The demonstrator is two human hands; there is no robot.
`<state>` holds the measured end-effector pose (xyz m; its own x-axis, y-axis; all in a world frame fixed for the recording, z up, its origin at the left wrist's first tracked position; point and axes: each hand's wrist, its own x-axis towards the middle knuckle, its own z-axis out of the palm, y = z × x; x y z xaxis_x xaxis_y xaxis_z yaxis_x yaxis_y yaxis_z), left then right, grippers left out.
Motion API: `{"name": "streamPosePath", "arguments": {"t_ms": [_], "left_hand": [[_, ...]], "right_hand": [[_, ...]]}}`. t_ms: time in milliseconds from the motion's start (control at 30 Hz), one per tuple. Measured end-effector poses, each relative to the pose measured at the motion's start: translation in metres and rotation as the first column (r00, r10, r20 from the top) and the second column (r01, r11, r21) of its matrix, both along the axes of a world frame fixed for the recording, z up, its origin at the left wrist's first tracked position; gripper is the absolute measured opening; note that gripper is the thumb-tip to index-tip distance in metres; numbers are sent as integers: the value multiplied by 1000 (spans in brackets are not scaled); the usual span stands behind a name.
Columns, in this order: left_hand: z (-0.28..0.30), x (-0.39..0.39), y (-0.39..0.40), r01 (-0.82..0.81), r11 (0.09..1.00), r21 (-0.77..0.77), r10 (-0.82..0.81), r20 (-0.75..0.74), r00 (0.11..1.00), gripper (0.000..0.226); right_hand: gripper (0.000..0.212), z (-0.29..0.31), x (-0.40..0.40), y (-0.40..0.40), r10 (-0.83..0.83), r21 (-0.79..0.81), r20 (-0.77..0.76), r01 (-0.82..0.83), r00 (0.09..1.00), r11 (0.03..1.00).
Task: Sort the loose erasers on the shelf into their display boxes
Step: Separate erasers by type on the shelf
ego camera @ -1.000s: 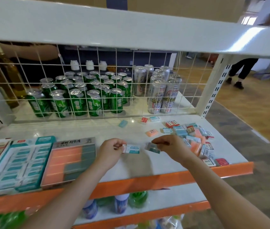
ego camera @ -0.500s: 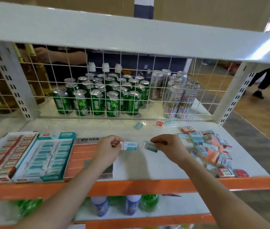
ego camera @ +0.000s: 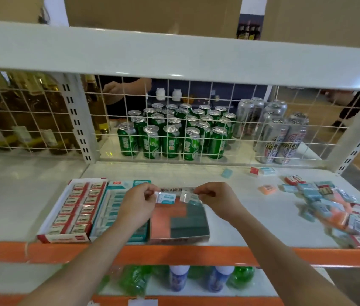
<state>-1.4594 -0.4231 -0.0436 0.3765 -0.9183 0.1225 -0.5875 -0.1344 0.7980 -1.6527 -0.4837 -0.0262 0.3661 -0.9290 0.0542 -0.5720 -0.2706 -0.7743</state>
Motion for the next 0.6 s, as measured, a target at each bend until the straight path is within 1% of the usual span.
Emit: {"name": "streamPosePath", "arguments": {"t_ms": [100,233,433,600], "left_hand": [[0,27,9,-10,1000,9,10,2,1000,18],[-1,60,22,-2,1000,20,2,4,1000,19],[-4,100,39,-21,999,44,18,72,997,19],[-3,114,44,23,997,71,-33,140,990,19]], "right_hand": [[22,-3,28,5,12,22,4,-12,1000,1000],[21,-9,58,11,42,0,-22,-42,999,999],[22,-12,98,24,111,2,-58,-111,992,994],[23,-12,111,31,162,12,-125,-161,979,987]]}}
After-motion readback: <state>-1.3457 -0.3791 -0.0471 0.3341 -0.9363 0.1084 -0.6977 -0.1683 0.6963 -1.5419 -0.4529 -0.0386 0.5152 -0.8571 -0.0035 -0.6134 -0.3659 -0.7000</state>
